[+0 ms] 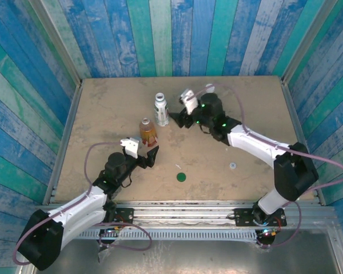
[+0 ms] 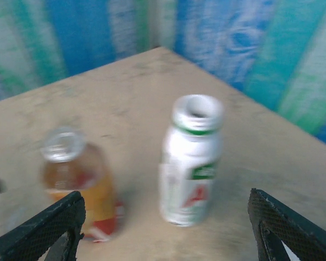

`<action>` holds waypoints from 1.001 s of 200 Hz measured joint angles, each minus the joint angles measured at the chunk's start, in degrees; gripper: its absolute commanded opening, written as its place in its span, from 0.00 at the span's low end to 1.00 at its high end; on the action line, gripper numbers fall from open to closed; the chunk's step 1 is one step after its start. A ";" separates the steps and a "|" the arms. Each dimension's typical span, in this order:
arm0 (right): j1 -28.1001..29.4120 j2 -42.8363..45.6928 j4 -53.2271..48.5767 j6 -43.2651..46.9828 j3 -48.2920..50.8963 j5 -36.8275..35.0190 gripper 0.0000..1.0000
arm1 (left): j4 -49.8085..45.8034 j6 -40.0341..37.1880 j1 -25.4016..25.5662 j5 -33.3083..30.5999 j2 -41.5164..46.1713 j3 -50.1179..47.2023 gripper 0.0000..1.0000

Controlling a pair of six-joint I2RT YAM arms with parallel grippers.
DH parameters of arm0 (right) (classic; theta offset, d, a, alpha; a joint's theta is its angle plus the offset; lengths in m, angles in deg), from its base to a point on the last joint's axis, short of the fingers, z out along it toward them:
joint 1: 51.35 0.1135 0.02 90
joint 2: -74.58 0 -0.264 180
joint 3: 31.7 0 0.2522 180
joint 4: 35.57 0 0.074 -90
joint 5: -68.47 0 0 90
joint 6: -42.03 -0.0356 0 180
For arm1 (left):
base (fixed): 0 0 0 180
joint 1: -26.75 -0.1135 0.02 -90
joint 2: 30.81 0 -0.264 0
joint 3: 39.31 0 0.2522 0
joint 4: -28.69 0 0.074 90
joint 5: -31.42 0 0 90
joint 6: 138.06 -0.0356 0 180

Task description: Screw on the bottle caps

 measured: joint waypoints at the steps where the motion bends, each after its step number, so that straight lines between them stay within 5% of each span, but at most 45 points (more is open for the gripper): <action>1: 0.20 -0.07 -0.13 0.04 -0.07 0.09 0.78 | 0.04 0.00 -0.02 0.07 0.00 -0.02 0.94; 52: 7.87 -10.08 -3.08 1.38 -8.48 3.69 0.74 | 1.40 -0.02 -0.15 0.52 -0.66 -0.74 0.94; 172: 8.20 -24.09 -2.14 -3.15 -20.70 3.82 0.51 | 2.03 -0.85 -0.20 1.25 -0.81 -0.92 0.94; 200: 8.22 -25.07 -1.64 -3.54 -21.44 4.70 0.34 | 2.01 -0.87 -0.20 1.22 -0.74 -1.09 0.94</action>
